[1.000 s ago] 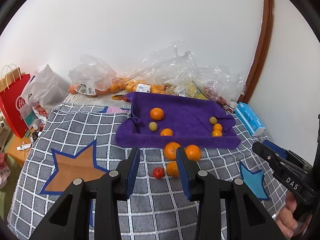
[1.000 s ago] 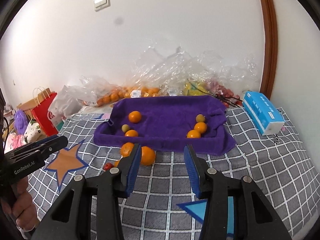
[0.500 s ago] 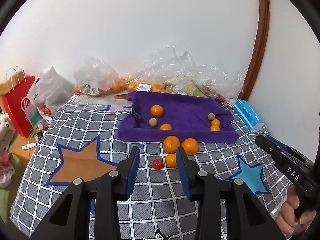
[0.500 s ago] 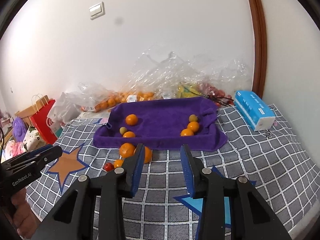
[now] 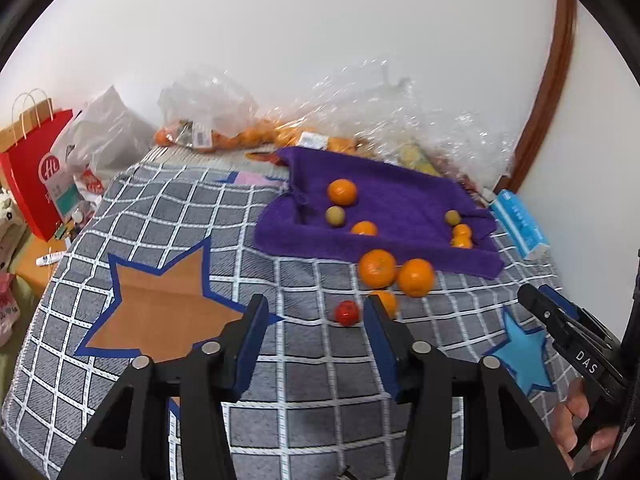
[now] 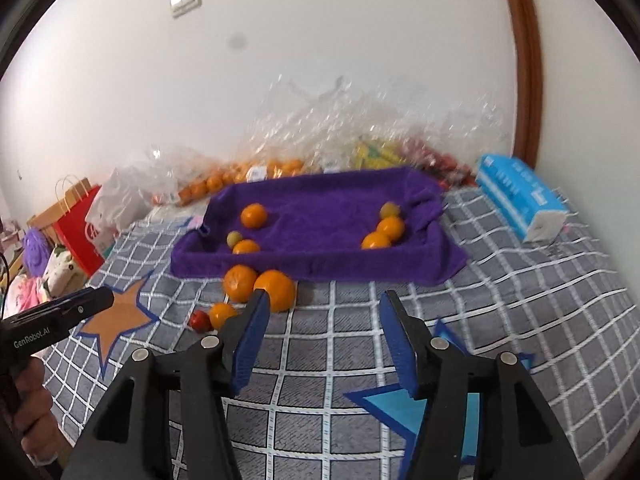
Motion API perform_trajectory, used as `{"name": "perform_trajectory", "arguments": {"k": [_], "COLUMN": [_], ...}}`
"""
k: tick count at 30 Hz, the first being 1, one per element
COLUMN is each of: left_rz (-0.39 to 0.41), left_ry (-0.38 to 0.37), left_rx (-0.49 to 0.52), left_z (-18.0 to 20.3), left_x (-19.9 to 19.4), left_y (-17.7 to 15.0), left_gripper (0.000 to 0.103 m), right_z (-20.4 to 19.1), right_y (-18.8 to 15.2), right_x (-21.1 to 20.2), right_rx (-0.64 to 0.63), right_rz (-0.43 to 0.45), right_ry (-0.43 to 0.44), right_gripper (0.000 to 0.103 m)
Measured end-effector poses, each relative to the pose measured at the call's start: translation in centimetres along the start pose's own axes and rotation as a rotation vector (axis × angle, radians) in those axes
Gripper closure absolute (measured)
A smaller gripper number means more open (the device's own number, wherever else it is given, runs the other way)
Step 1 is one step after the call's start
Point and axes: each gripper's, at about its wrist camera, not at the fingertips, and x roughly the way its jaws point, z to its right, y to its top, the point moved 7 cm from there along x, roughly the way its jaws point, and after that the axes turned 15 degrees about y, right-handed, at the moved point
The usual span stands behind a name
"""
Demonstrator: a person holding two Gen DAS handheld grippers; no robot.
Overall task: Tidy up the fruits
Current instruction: 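Lift both open grippers away from the towel, then lower the right gripper onto a large orange beside the towel and close it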
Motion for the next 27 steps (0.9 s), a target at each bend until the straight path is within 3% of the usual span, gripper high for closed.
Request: {"name": "perform_trajectory", "arguments": {"k": [3,9,17,27], "left_rz": [-0.03,-0.067,-0.121,-0.121], "left_ry": [0.016,0.04,0.007,-0.027], "left_rx": [-0.004,0.01,0.014,0.043], "left_z": [-0.6,-1.4,-1.5,-1.3], "left_x": [1.6,4.6,7.6,8.4], "left_y": [-0.3,-0.3,-0.1,-0.1], "left_gripper": [0.054,0.054,0.054,0.054], "right_z": [0.0,-0.8,-1.0,-1.1], "right_y": [-0.4,0.1,1.1,-0.2], "right_x": [2.5,6.6,10.6,13.9], "right_rx": [-0.001,-0.019,-0.022,-0.058], "right_rz": [-0.065,-0.116,-0.164,-0.241], "right_ry": [0.021,0.043,0.047,0.053], "right_gripper": [0.046,0.046,0.046,0.046]}}
